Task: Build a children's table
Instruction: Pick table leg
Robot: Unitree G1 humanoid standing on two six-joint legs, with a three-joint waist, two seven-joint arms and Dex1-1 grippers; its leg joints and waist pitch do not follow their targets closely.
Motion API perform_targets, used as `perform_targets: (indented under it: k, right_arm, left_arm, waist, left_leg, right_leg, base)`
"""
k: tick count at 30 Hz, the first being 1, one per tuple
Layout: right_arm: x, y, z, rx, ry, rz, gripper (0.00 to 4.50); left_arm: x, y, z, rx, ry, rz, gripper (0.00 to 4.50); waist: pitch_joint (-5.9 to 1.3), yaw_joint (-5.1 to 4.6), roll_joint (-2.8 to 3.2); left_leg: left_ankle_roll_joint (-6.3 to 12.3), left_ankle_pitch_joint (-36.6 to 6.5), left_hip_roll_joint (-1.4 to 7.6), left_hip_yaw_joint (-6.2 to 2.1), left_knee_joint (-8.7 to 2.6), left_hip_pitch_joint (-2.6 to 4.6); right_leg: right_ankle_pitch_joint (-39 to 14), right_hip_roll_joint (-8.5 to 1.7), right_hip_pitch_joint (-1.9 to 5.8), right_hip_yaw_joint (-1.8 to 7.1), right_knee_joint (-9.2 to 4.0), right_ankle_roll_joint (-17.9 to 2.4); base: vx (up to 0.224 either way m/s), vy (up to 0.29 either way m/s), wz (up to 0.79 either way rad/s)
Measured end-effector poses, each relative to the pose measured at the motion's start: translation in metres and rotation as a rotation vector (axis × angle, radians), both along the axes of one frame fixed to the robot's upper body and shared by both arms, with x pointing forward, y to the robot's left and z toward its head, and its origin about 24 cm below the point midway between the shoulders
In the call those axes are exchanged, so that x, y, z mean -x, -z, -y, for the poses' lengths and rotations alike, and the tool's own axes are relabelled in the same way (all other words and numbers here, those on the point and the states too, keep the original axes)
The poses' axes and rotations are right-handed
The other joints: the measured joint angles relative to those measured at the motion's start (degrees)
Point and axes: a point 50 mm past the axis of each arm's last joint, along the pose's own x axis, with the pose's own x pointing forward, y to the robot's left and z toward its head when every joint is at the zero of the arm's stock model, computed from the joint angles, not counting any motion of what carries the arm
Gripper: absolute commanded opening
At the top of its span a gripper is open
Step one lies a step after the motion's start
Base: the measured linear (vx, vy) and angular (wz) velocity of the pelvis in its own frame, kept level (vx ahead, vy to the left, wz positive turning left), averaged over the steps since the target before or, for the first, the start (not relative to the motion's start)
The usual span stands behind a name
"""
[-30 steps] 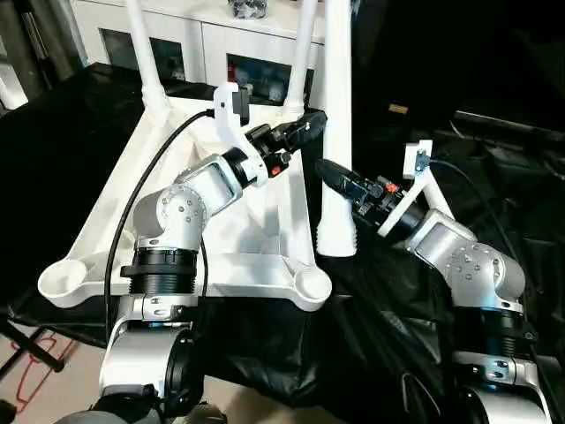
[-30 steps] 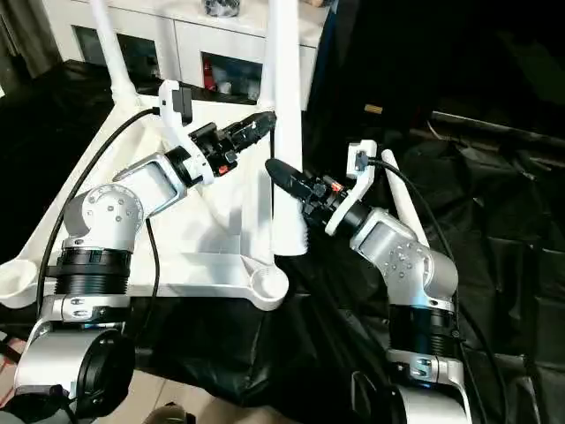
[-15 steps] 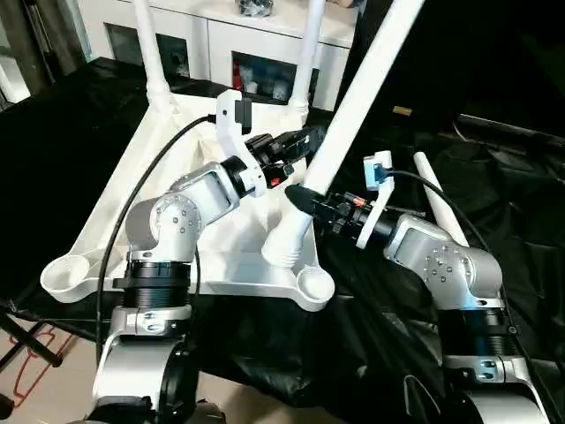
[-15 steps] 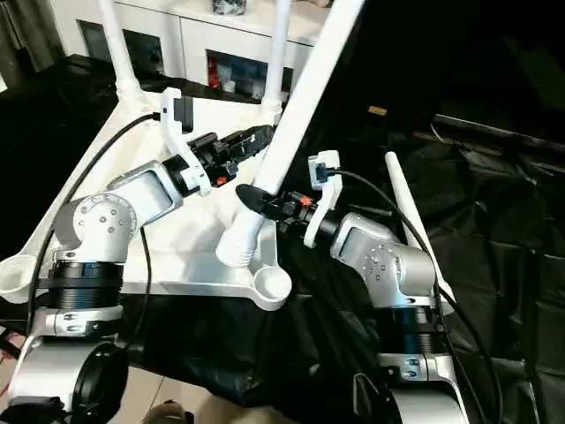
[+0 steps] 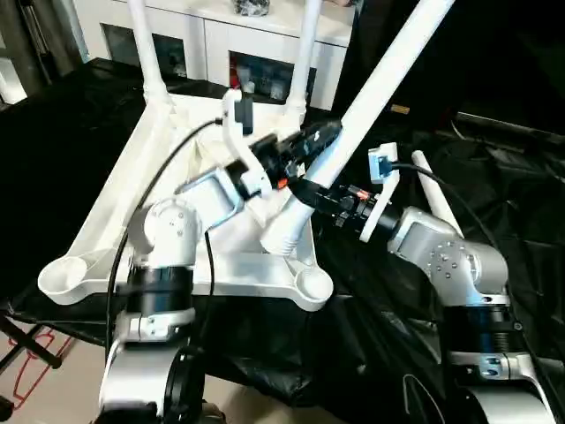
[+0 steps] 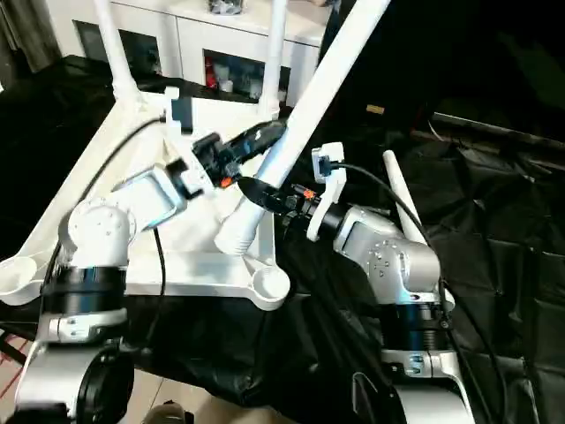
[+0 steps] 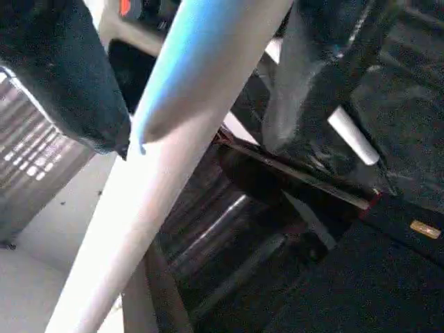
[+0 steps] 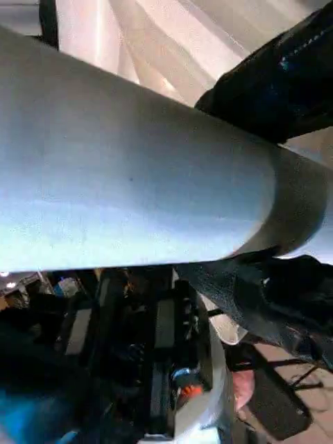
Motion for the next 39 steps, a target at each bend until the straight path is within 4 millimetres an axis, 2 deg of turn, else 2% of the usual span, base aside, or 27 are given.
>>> perform_targets:
  k: [1,4,7,10,15,18,19,21,25,27,32,33,36,38,39]
  right_arm:
    - [0.0,0.0,0.001,0.013,-0.009,0.003,1.8]
    - [0.002,0.002,0.0,0.051,-0.03,0.001,1.8]
    - [0.002,0.005,0.004,0.093,-0.036,-0.01,1.8]
    - [0.006,0.005,-0.004,0.11,-0.098,-0.008,1.8]
    - [0.011,0.008,-0.004,0.185,-0.154,-0.005,1.79]
    - [0.014,0.012,-0.003,0.244,-0.184,0.002,1.79]
    - [0.014,0.012,-0.003,0.25,-0.181,0.006,1.79]
    - [0.012,0.011,-0.003,0.266,-0.169,0.012,1.79]
    - [0.011,0.011,-0.002,0.277,-0.151,0.02,1.79]
    - [0.011,0.011,-0.003,0.28,-0.149,0.019,1.79]
    - [0.01,0.013,-0.002,0.296,-0.136,0.013,1.79]
    - [0.01,0.013,-0.002,0.3,-0.134,0.014,1.79]
    - [0.008,0.012,-0.004,0.3,-0.121,0.021,1.79]
    - [0.007,0.011,-0.005,0.294,-0.115,0.021,2.49]
    - [0.006,0.01,-0.008,0.284,-0.117,0.025,2.51]
  left_arm:
    - [0.002,-0.001,0.001,-0.016,0.016,0.017,3.84]
    - [0.001,0.001,0.004,-0.124,-0.004,0.073,3.79]
    - [0.0,0.002,0.009,-0.197,-0.014,0.13,4.26]
    - [0.002,0.005,0.015,-0.239,0.003,0.169,4.32]
    - [0.005,0.011,0.013,-0.265,0.024,0.184,4.32]
    - [0.005,0.014,0.011,-0.295,0.015,0.179,3.96]
    - [0.004,0.014,0.012,-0.286,0.008,0.173,3.96]
    - [0.003,0.016,0.015,-0.25,-0.017,0.137,3.68]
    - [-0.002,0.013,0.016,-0.186,-0.059,0.094,3.53]
    - [-0.003,0.012,0.014,-0.173,-0.076,0.085,3.15]
    - [-0.008,0.009,0.011,-0.147,-0.125,0.054,2.94]
    - [-0.009,0.008,0.009,-0.146,-0.133,0.052,2.73]
    - [-0.012,0.005,0.006,-0.137,-0.158,0.049,2.55]
    - [-0.013,0.004,0.004,-0.133,-0.168,0.048,2.31]
    - [-0.014,0.003,0.0,-0.128,-0.184,0.045,2.25]
  waist:
    - [-0.01,-0.01,-0.02]
    - [-0.01,0.08,-0.01]
    - [0.0,0.1,0.0]
    - [0.01,-0.07,0.03]
    - [0.03,-0.19,0.08]
    - [0.03,-0.02,0.08]
    - [0.02,0.06,0.1]
    - [0.03,0.13,0.15]
    - [0.03,-0.02,0.15]
    - [0.02,-0.04,0.15]
    - [0.02,-0.04,0.15]
    - [0.02,-0.03,0.15]
    - [0.02,-0.04,0.15]
    - [0.02,-0.05,0.14]
    - [0.02,-0.06,0.14]
  left_leg:
    - [0.0,0.0,0.0,-0.01,0.0,0.01]
    - [0.0,0.0,0.0,-0.02,0.0,0.02]
    - [0.0,0.0,0.0,-0.03,0.0,0.02]
    - [0.0,0.0,0.0,-0.05,-0.03,0.06]
    - [-0.01,0.0,0.0,-0.04,-0.04,0.07]
    - [-0.01,0.0,0.0,-0.04,-0.03,0.08]
    - [-0.01,0.0,0.0,-0.04,-0.02,0.09]
    - [-0.01,0.0,0.0,-0.03,0.03,0.11]
    - [-0.01,0.0,0.0,-0.04,0.03,0.16]
    - [-0.01,0.0,0.0,-0.04,0.02,0.18]
    - [-0.01,0.0,0.0,-0.05,0.03,0.14]
    - [-0.01,0.0,0.0,-0.05,0.03,0.14]
    - [-0.01,0.0,0.0,-0.05,0.03,0.12]
    - [-0.01,0.0,0.0,-0.05,0.03,0.12]
    - [-0.01,0.0,0.0,-0.04,0.03,0.11]
  right_leg:
    - [-0.1,0.0,0.01,0.0,0.0,0.1]
    - [-0.1,0.0,0.04,0.0,-0.02,0.3]
    - [-0.1,0.0,0.06,0.01,-0.06,0.3]
    - [-0.1,0.0,0.06,0.01,-0.05,0.3]
    - [-0.1,0.01,0.06,0.01,-0.05,0.3]
    - [-0.1,0.0,0.08,0.02,-0.05,0.3]
    - [-0.1,0.0,0.12,0.02,-0.05,0.3]
    - [0.0,-0.01,0.17,0.02,-0.05,0.2]
    - [0.0,0.0,0.17,0.02,-0.04,0.2]
    - [0.0,0.0,0.18,0.01,-0.03,0.2]
    - [0.0,0.0,0.17,0.01,-0.04,0.3]
    - [0.0,0.0,0.17,0.01,-0.04,0.3]
    - [0.0,0.0,0.16,0.01,-0.06,0.3]
    - [0.0,0.0,0.15,0.01,-0.06,0.3]
    - [0.0,0.0,0.14,0.02,-0.05,0.2]
  base:
    - [0.0,0.0,0.0]
    - [0.0,0.0,0.0]
    - [0.0,0.0,0.0]
    - [0.0,0.0,0.0]
    - [0.0,0.0,0.0]
    - [0.0,0.0,0.0]
    - [0.0,0.0,0.0]
    - [0.0,0.0,0.0]
    - [0.0,0.0,0.0]
    - [0.0,0.0,0.0]
    - [0.0,0.0,0.0]
    - [0.0,0.0,0.0]
    - [0.0,0.0,0.0]
    - [0.0,0.0,0.0]
    - [0.0,0.0,0.0]
